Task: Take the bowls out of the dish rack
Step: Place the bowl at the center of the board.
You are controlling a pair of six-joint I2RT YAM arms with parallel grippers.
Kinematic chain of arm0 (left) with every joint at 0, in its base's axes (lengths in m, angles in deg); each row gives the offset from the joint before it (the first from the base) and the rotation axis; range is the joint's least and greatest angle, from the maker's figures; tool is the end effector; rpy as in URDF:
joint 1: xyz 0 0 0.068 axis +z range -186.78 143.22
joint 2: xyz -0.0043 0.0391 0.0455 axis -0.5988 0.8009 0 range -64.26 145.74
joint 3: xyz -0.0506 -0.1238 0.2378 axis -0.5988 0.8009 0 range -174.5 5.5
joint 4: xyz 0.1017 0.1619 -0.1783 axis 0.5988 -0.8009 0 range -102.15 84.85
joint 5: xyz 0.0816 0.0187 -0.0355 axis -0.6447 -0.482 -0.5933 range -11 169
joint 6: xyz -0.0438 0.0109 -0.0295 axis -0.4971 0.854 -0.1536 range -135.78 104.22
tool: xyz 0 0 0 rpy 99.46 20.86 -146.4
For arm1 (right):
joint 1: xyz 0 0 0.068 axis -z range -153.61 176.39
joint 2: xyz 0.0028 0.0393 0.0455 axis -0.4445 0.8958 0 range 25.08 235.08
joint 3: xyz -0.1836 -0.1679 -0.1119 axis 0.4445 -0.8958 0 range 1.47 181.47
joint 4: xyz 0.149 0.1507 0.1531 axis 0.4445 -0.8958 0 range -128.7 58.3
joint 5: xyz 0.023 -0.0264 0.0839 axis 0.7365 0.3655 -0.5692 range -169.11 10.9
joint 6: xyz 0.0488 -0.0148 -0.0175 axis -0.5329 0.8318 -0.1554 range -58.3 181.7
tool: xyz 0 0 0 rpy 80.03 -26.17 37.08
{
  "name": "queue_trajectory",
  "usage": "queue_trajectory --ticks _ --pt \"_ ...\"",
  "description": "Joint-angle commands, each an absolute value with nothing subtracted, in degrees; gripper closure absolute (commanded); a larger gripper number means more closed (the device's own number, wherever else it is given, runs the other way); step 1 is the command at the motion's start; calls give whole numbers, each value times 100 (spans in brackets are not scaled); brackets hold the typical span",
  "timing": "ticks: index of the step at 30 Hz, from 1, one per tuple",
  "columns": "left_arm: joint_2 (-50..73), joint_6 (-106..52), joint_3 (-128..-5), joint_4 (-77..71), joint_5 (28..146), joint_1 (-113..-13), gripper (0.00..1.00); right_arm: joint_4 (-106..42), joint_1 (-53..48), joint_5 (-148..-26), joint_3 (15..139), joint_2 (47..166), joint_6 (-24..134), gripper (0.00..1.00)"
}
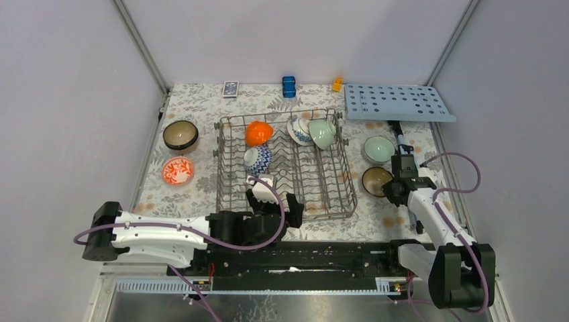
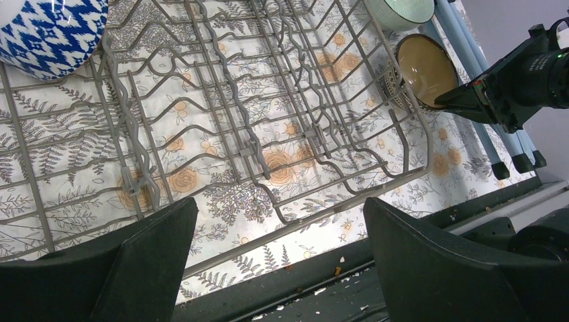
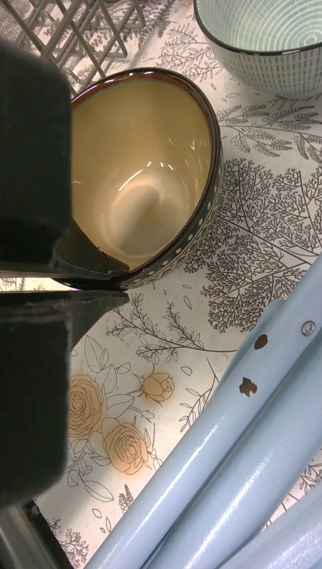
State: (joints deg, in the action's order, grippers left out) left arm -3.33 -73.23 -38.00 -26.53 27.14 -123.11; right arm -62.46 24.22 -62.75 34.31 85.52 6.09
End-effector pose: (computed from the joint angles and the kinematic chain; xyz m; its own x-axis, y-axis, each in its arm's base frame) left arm 0.0419 -0.2160 0.2681 -0.5080 -0.2124 -0.8347 0.2766 0.8775 -0.3917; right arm 0.1916 -0.0027 0.1907 -0.3887 0.7777 -0.4941 0.7649 0.5713 0.2974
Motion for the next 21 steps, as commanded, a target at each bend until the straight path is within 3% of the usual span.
queue_trajectory --ticks 1,4,9,16,21 --pt "-317 -7430 -4038 -2681 2698 -12283 1 -5844 2455 -6289 3429 8563 422 100" --pt "-282 -7431 -4050 -2684 2680 -12283 1 -5841 2451 -6297 3396 8555 454 100" --pt "-136 -7347 -4132 -2648 2715 -12266 1 -5781 2455 -6414 3329 8573 574 79" --pt "32 -7264 -4213 -2638 2824 -12265 1 -5793 2455 -6467 3283 8406 662 68" --pt "74 -7245 -4237 -2638 2864 -12265 1 -5982 2453 -6521 3402 8168 832 40"
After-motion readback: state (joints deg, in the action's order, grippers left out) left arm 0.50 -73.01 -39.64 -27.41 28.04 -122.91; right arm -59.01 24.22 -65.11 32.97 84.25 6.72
